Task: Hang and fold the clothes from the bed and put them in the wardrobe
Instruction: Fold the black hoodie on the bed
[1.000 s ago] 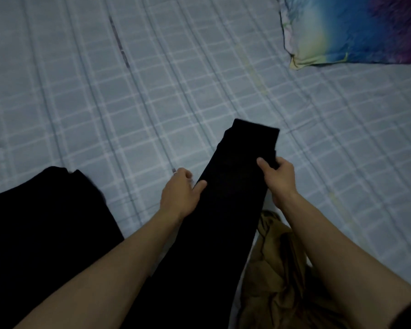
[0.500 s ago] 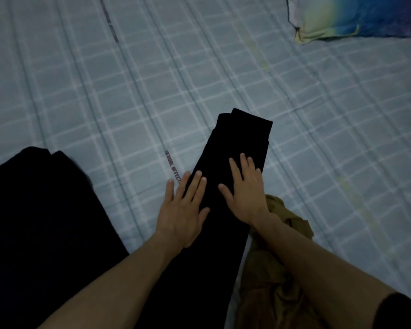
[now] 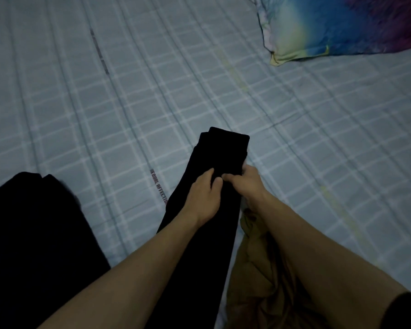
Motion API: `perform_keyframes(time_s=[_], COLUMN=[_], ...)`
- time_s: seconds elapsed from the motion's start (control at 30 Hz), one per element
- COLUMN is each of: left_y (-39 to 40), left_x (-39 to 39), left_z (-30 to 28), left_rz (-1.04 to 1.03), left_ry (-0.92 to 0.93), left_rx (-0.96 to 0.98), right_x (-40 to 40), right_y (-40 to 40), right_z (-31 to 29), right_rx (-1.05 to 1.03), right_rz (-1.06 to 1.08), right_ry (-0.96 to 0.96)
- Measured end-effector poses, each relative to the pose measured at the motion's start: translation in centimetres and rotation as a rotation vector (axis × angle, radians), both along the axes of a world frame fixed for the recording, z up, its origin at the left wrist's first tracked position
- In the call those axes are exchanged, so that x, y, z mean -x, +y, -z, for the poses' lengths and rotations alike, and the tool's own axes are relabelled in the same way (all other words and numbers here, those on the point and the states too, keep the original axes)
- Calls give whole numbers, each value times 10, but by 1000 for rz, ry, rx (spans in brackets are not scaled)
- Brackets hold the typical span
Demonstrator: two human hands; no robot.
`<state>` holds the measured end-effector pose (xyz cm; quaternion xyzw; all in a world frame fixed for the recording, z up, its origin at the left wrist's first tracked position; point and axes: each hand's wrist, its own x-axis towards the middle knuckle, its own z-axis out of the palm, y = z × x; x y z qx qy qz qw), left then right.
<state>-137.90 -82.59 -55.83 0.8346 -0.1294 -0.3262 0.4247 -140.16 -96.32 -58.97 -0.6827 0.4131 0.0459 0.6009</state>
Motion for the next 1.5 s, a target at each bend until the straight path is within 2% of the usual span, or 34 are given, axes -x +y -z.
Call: perform_keyframes(time_s=[0.17, 0.3, 0.43, 0.6, 0.7, 0.8, 0.87, 0.93, 1.0, 1.03, 1.1, 1.2, 1.27, 1.33, 1.4, 1.5], left_y=[24, 56, 110, 206, 271, 337, 378, 415, 443, 451, 457, 440, 429, 432, 444, 450], left_x=[2, 0, 6, 8, 2, -6, -12, -10, 7, 19, 46, 78, 89, 99, 108, 110], left_z=[-32, -65, -114, -167, -177, -164, -130, -83, -45, -31, -13, -1, 19, 48, 76, 93], left_rz=[-155, -320, -392, -511, -611, -716, -896, -1048, -1065, -1029, -890, -530, -228, -52, -23, -24], left_ry=[5, 81, 98, 56, 93, 139, 175, 221, 244, 203, -62, -586, -731, -690, -619, -625], left_rx=[167, 397, 619, 850, 1012, 1084, 948, 581, 166, 11, -190, -361, -487, -603, -626, -630], right_x=[7, 9, 15, 11, 1, -14, -22, -21, 1, 18, 59, 113, 137, 151, 157, 155], right_y=[39, 86, 143, 235, 301, 365, 398, 412, 410, 405, 394, 383, 384, 389, 399, 404], right_z=[-47, -92, -134, -192, -214, -197, -159, -117, -85, -73, -57, -35, -17, 5, 25, 39], right_rx=[208, 267, 391, 736, 863, 879, 750, 613, 620, 676, 812, 957, 1051, 1147, 1196, 1250], right_rz=[-284, -425, -528, -633, -705, -846, -1039, -1214, -1261, -1249, -1209, -1230, -1251, -1282, -1306, -1294], right_ry=[-336, -434, -528, -690, -739, -720, -658, -535, -416, -403, -427, -296, -226, -188, -167, -159])
